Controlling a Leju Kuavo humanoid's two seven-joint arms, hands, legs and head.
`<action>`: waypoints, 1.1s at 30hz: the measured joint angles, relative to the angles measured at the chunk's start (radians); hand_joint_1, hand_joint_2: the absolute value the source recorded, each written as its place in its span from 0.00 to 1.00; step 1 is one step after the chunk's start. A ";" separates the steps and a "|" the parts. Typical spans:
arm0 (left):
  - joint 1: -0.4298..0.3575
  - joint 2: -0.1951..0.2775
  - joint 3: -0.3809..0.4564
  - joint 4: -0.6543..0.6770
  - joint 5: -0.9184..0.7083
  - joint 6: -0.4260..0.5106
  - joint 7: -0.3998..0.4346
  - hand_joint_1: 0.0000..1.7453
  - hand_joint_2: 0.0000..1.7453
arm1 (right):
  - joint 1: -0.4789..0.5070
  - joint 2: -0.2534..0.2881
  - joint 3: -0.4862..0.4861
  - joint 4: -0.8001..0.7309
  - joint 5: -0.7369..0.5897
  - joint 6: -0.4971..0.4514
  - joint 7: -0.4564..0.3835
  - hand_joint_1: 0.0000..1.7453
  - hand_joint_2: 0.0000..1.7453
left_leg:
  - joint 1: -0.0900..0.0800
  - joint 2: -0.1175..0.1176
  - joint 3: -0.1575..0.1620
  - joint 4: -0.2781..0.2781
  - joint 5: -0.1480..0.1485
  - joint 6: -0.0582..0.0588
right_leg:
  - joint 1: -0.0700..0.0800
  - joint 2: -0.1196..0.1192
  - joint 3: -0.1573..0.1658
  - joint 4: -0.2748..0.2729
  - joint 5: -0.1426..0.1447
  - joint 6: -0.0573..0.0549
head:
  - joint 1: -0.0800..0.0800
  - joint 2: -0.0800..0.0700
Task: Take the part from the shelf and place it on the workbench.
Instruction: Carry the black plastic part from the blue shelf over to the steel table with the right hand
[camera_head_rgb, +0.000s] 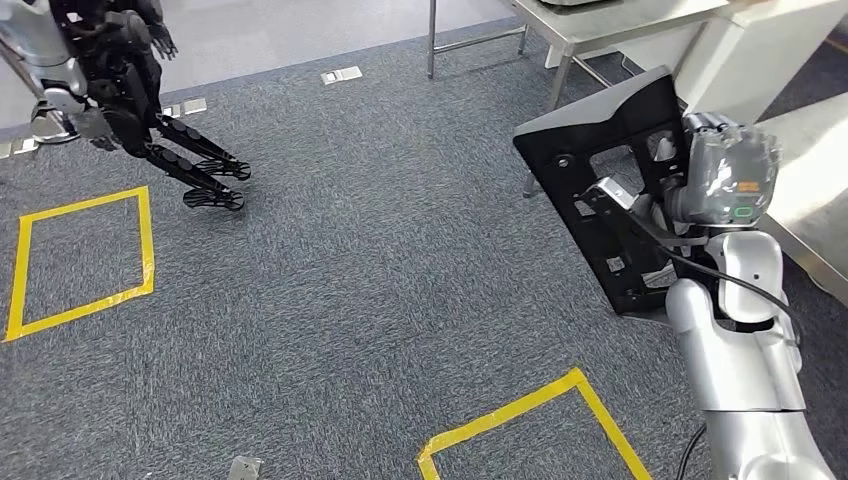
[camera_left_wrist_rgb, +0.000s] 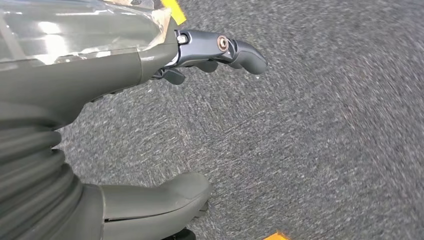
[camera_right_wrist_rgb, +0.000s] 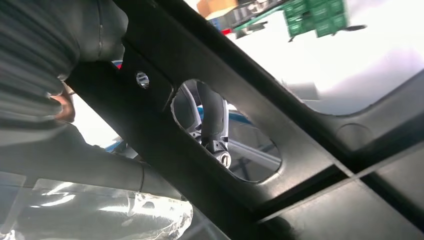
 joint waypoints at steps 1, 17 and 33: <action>0.000 -0.001 0.001 0.000 0.000 0.002 0.000 0.00 1.00 | -0.005 -0.002 0.001 0.006 -0.004 -0.003 0.000 0.87 1.00 | -0.002 0.011 0.001 0.002 -0.002 -0.004 | 0.005 0.008 0.000 -0.003 0.001 -0.006 | -0.001 0.000; 0.005 -0.004 0.008 0.000 0.001 0.008 -0.001 0.00 1.00 | -0.007 0.007 0.017 0.046 0.000 -0.020 0.013 0.87 1.00 | 0.026 -0.184 -0.034 0.030 0.005 -0.018 | -0.007 0.210 -0.023 0.006 0.017 -0.019 | -0.026 0.000; 0.000 -0.008 0.012 0.000 0.002 0.005 0.000 0.00 1.00 | 0.001 0.006 0.026 0.056 0.011 -0.028 0.020 0.87 1.00 | 0.006 0.012 -0.017 0.009 0.008 -0.009 | 0.006 0.014 0.004 -0.005 0.000 -0.004 | 0.012 0.000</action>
